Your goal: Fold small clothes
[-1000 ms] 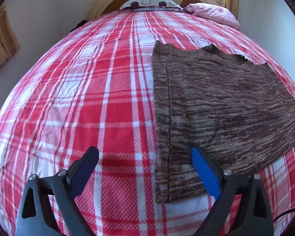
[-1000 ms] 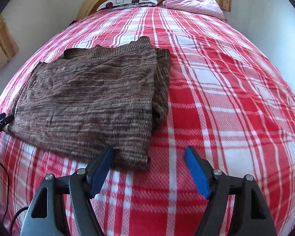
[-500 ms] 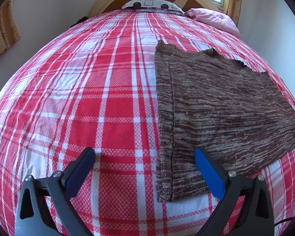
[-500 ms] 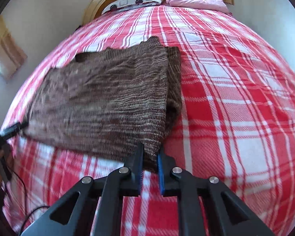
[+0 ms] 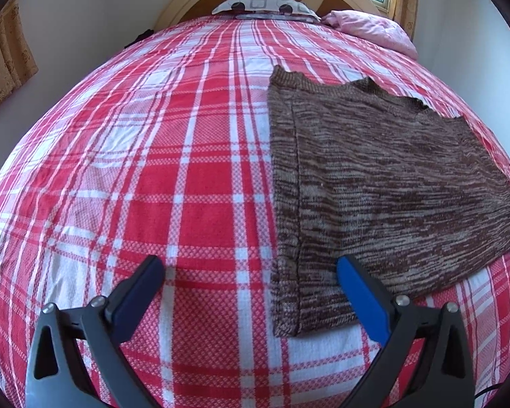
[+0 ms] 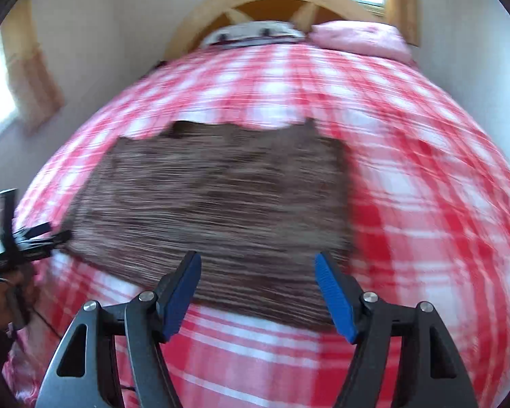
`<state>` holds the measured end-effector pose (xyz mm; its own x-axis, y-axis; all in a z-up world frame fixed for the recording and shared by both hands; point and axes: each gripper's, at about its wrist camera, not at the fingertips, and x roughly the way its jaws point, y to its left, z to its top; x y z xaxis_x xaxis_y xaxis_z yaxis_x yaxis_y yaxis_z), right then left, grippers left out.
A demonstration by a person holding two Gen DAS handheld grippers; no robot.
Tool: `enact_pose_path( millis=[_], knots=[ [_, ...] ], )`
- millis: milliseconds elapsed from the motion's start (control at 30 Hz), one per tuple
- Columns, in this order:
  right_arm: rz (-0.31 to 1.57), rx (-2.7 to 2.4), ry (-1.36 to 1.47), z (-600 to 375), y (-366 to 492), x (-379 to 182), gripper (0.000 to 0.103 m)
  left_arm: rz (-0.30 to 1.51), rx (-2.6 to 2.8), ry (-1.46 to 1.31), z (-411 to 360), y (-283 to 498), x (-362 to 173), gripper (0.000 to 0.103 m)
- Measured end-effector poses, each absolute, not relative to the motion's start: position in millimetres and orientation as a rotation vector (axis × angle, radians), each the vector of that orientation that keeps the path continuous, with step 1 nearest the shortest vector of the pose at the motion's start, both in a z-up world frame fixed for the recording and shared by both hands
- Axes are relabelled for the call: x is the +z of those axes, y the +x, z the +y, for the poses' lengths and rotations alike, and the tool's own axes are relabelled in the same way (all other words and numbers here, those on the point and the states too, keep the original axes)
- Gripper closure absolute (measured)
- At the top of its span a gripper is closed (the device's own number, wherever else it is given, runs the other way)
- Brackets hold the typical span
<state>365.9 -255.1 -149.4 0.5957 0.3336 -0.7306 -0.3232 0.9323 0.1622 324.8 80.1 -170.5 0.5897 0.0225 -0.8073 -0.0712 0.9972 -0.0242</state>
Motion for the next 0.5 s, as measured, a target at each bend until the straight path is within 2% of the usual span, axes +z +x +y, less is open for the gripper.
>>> enact_pose_path(
  millis=[200,300,500],
  knots=[
    [0.929,0.434,-0.067,-202,380,-177,0.033,0.938,0.049,-0.065,78,325,-171,0.0],
    [0.983,0.409,-0.079,-198,381,-197,0.033,0.939,0.04,-0.073,80,324,-171,0.0],
    [0.983,0.399,-0.129,-200,366,-201,0.033,0.93,-0.009,-0.088,86,315,-168,0.0]
  ],
)
